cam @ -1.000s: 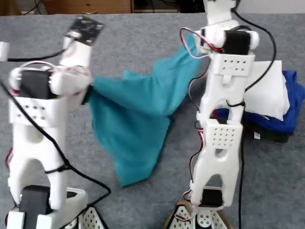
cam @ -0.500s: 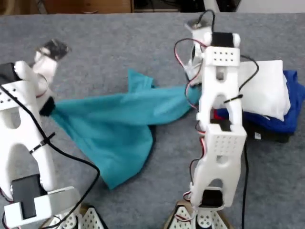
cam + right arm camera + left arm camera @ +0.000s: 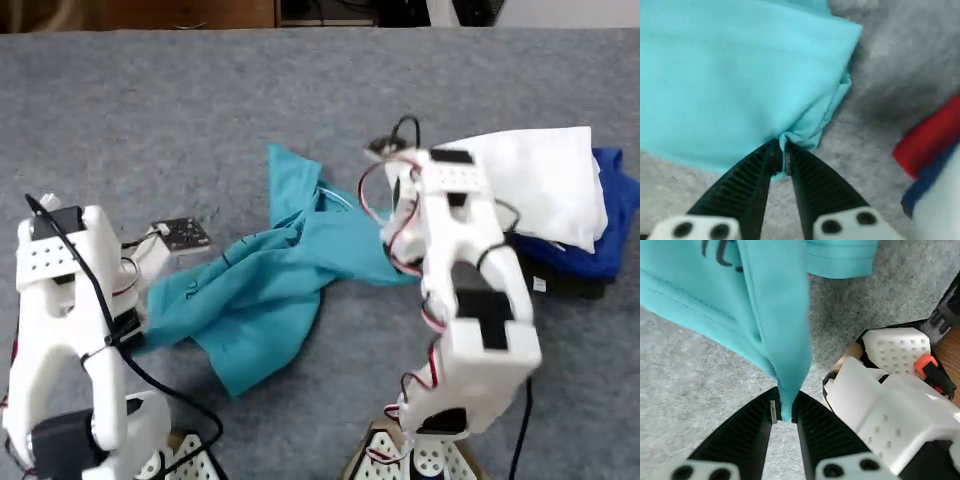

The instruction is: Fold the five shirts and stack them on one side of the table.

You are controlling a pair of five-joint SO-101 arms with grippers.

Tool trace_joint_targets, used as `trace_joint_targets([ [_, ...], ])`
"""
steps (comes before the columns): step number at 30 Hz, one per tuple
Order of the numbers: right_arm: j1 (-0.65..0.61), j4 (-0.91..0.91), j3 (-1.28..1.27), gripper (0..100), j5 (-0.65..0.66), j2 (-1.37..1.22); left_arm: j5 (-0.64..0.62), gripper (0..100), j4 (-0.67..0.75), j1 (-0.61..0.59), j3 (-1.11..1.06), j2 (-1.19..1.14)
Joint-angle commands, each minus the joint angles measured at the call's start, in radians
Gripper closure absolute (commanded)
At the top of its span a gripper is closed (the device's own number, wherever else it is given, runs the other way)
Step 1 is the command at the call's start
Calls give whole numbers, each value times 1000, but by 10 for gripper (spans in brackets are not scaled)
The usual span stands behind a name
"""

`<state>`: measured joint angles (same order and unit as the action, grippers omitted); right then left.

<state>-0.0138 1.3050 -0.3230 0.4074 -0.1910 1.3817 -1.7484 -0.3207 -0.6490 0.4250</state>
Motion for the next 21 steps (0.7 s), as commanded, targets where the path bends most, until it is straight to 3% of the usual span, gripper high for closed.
trace_joint_targets([
  [1,12,-48,-76,957,6,171,14,981,-8,-32,38,30],
  [5,24,-2,-27,740,12,271,14,981,-8,-44,84,24],
  [7,22,29,19,698,11,294,14,981,-8,-41,87,24],
  [14,16,66,216,795,-32,263,14,981,-8,-41,83,24],
  [18,-27,80,371,807,-104,107,14,981,-8,-41,83,24],
  [21,-90,195,533,807,-115,-35,12,981,-8,-46,83,25],
])
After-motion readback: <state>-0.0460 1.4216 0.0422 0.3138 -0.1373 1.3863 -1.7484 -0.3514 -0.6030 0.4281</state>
